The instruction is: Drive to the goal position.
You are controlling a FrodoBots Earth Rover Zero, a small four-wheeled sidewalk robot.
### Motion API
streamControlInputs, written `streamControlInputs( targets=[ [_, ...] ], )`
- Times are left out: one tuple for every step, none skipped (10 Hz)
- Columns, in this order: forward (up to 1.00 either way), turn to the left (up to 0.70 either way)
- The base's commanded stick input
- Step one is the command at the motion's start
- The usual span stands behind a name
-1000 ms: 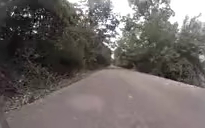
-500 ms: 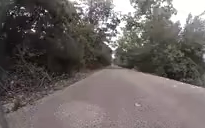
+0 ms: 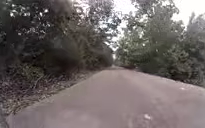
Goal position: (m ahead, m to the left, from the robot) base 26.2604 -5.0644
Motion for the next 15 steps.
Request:
streamControlInputs(
  targets=[
    [0.70,0.00],
    [0.70,0.00],
    [0.70,0.00],
    [0.70,0.00],
    [0.70,0.00],
    [0.70,0.00],
    [0.70,0.00],
    [0.70,0.00],
    [0.70,0.00],
    [0.70,0.00],
    [0.70,0.00],
    [0.70,0.00],
    [0.70,0.00],
    [0.70,-0.01],
    [0.70,-0.20]
  ],
)
